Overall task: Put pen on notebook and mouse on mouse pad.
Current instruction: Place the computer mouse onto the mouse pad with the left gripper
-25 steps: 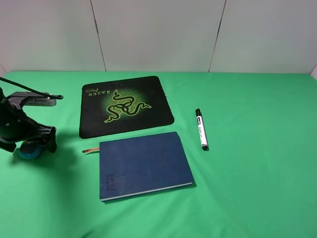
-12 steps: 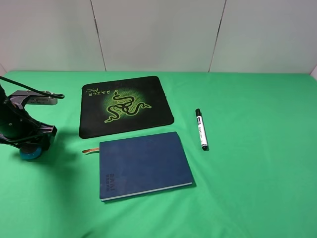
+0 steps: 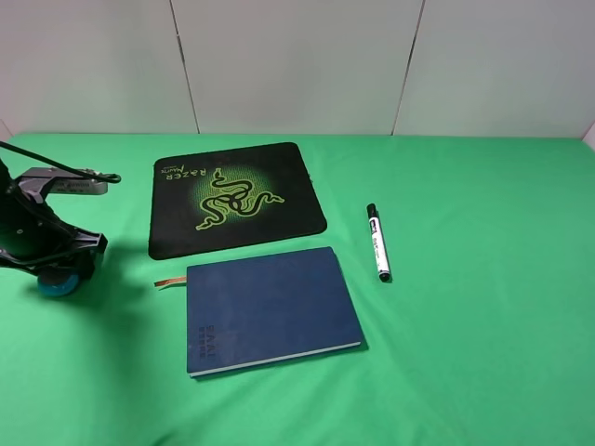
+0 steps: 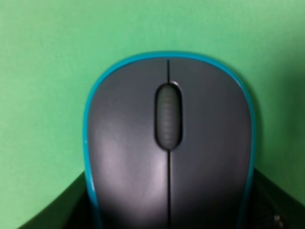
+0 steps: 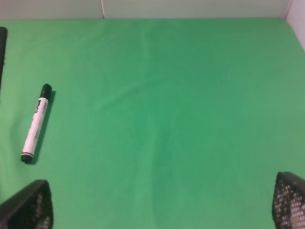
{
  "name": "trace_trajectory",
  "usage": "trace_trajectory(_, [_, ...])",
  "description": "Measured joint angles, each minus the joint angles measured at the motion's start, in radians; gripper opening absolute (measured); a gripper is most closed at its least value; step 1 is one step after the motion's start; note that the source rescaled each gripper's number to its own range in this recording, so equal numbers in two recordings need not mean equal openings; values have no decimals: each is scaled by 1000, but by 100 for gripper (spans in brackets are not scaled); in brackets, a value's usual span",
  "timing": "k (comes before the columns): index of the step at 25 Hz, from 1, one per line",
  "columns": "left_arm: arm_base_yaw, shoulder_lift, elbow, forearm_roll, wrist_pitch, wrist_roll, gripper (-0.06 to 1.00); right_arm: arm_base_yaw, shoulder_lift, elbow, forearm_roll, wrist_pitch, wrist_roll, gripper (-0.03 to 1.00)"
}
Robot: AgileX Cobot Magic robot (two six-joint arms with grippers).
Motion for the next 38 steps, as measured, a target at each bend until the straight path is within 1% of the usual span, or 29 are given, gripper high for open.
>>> trace_trajectory(7, [0,-124,-54,-2,130,0,2,0,0,0,0,0,0,100])
trace_trajectory(9, [0,-161,-80,-20,183,0,2,0,0,0,0,0,0,100])
trace_trajectory(13, [0,-193,-162,-71,325,0,2,0,0,0,0,0,0,100])
trace_trajectory(14, [0,-193,-188,-71,361,0,2,0,0,0,0,0,0,100])
trace_trajectory(16, [0,-193,-234,-71,407,0,2,0,0,0,0,0,0,100])
trace_trajectory(20, [-9,-189,-330,-71,453,0,2,0,0,0,0,0,0,100])
trace_trajectory(22, [-37,-162,-384,-65,489,8,2,0,0,0,0,0,0,100])
trace_trajectory(27, [-169,5,-526,-40,576,21,2,0,0,0,0,0,0,100])
trace_trajectory(31, [-259,130,-672,-26,596,3,2,0,0,0,0,0,0,100])
trace_trajectory(38, [-366,332,-946,-19,630,-4,2,0,0,0,0,0,0,100])
